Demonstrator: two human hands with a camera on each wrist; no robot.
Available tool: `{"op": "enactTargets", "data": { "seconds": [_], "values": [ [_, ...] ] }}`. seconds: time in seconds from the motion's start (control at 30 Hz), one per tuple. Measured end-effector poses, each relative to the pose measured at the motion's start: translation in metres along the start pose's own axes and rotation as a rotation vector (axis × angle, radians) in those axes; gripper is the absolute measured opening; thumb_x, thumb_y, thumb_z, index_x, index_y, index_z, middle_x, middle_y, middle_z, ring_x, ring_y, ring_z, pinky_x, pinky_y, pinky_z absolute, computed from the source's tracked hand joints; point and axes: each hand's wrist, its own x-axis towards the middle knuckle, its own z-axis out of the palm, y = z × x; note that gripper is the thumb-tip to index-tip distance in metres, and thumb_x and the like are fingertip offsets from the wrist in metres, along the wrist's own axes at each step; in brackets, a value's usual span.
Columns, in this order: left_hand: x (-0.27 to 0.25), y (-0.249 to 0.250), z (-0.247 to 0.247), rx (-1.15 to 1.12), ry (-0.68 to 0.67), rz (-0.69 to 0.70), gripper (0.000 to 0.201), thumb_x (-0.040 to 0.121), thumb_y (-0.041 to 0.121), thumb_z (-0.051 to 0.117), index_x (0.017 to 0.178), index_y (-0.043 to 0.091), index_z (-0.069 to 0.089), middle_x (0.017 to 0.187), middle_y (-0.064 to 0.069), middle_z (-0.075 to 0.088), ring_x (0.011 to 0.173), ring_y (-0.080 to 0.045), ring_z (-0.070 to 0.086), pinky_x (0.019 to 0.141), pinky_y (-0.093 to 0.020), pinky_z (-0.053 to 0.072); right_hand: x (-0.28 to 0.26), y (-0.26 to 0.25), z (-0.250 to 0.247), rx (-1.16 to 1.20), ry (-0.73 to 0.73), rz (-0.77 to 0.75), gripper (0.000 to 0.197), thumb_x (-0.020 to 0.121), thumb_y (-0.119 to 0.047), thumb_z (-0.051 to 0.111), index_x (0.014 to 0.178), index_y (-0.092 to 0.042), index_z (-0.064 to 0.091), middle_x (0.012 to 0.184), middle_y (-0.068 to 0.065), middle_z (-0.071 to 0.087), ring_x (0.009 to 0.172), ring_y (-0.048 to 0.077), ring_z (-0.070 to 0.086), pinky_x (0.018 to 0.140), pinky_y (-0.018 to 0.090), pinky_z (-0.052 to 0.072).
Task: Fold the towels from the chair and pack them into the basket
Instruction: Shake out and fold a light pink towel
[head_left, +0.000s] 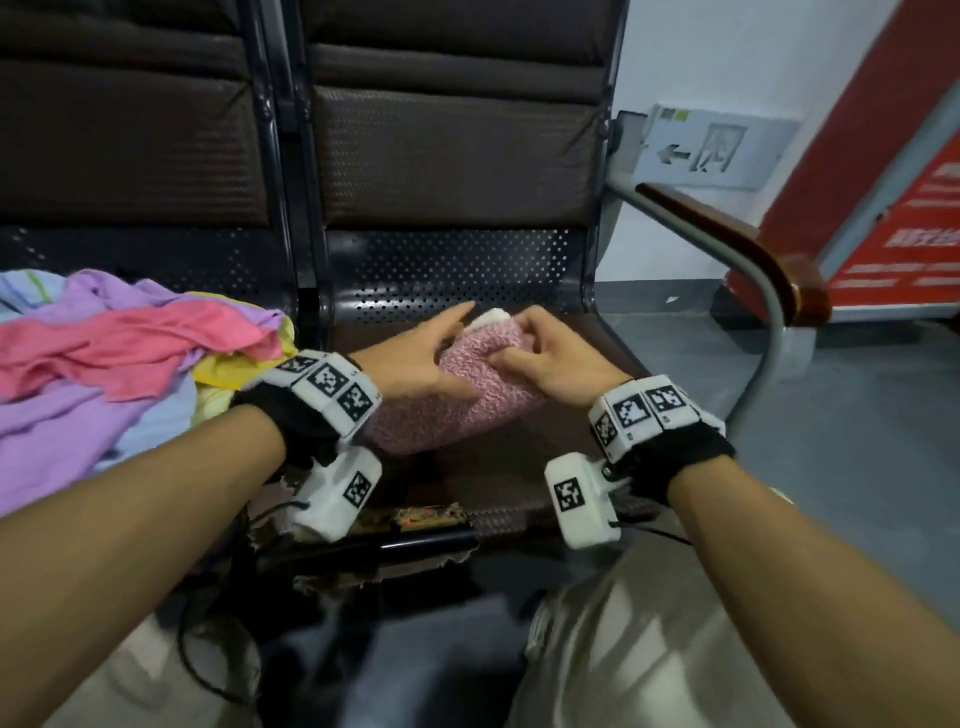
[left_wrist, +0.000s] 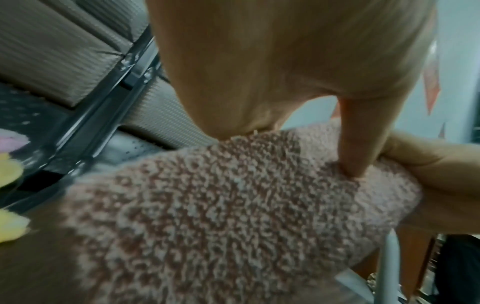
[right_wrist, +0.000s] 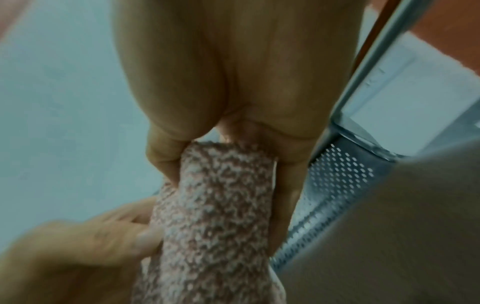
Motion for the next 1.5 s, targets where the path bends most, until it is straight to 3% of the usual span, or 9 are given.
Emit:
{"op": "enactTargets", "data": {
  "seconds": [0.13,0.3,0.5,0.7,0.9,1.1,1.2,1.33,1.5],
  "values": [
    [-0.016,0.057,0.000,-0.130,-0.014,0.076,0.063,0.067,0.043,0.078,0.122,0.026,0.053,0.111,0.006,0.065,0.098,-0.014,0.066,0.085,-0.030,0.053,-0.036,-0.027,-0.033,0.053,0.220,-0.071,0.018,0.079,-0.015,0.068,0.086,-0.023,0.054,0.071,-0.006,0.059,0.060,0.001,0.056,0.061,0.020,0.046],
    [-0.030,0.110,0.018,-0.001,-0.137,0.100,0.057,0.075,0.040,0.075,0.124,0.020,0.053,0.119,0.001,0.063,0.106,-0.015,0.062,0.097,-0.038,0.047,-0.092,-0.037,-0.086,0.124,0.473,-0.091,0.015,0.074,-0.014,0.071,0.076,-0.022,0.059,0.059,-0.008,0.061,0.055,0.002,0.055,0.054,0.019,0.043],
    [-0.021,0.188,0.051,0.368,-0.015,0.224,0.015,0.085,0.029,0.059,0.095,0.018,0.056,0.096,-0.002,0.060,0.088,-0.020,0.057,0.071,-0.028,0.041,-0.168,-0.006,-0.152,0.330,0.735,-0.051,0.010,0.077,-0.015,0.072,0.082,-0.018,0.065,0.071,-0.003,0.061,0.062,0.007,0.057,0.054,0.023,0.044],
    [0.017,0.252,0.144,0.545,-0.211,0.370,0.027,0.091,0.024,0.055,0.112,0.008,0.061,0.107,-0.007,0.062,0.092,-0.017,0.055,0.075,-0.024,0.037,-0.254,0.069,-0.190,0.490,0.914,0.075,0.007,0.080,-0.017,0.072,0.084,-0.018,0.066,0.075,-0.003,0.064,0.058,0.005,0.060,0.048,0.023,0.050],
    [0.050,0.235,0.276,0.482,-0.448,0.373,0.028,0.093,0.025,0.056,0.112,0.005,0.059,0.112,-0.012,0.064,0.103,-0.025,0.059,0.077,-0.026,0.039,-0.330,0.173,-0.189,0.462,1.018,0.279,0.014,0.079,-0.018,0.075,0.091,-0.012,0.068,0.084,0.006,0.064,0.072,0.014,0.062,0.061,0.030,0.053],
    [0.065,0.169,0.386,0.412,-0.599,0.313,0.034,0.093,0.021,0.056,0.123,0.005,0.053,0.124,-0.014,0.059,0.114,-0.025,0.055,0.075,-0.016,0.029,-0.363,0.276,-0.159,0.305,0.931,0.527,0.026,0.081,-0.019,0.074,0.103,-0.006,0.068,0.093,0.013,0.067,0.083,0.016,0.060,0.075,0.027,0.049],
    [0.076,0.138,0.419,0.463,-0.669,0.222,0.033,0.094,0.029,0.054,0.117,0.006,0.053,0.123,-0.012,0.058,0.112,-0.026,0.055,0.089,-0.026,0.039,-0.359,0.318,-0.142,0.218,0.834,0.656,0.032,0.085,-0.023,0.069,0.113,-0.008,0.065,0.100,0.006,0.065,0.089,0.015,0.059,0.080,0.026,0.045],
    [0.089,0.109,0.449,0.564,-0.739,0.133,0.028,0.096,0.024,0.049,0.117,0.005,0.050,0.121,-0.013,0.058,0.110,-0.027,0.055,0.084,-0.029,0.040,-0.341,0.362,-0.126,0.136,0.698,0.748,0.031,0.090,-0.019,0.061,0.120,-0.010,0.061,0.114,0.006,0.063,0.104,0.020,0.058,0.087,0.027,0.043],
    [0.095,0.110,0.457,0.728,-0.817,0.084,0.031,0.099,0.015,0.037,0.121,0.004,0.055,0.128,-0.014,0.056,0.115,-0.029,0.055,0.095,-0.034,0.045,-0.316,0.393,-0.104,0.078,0.555,0.843,0.041,0.092,-0.028,0.060,0.127,-0.007,0.058,0.126,0.011,0.061,0.116,0.025,0.056,0.095,0.028,0.039]
  ]
}}
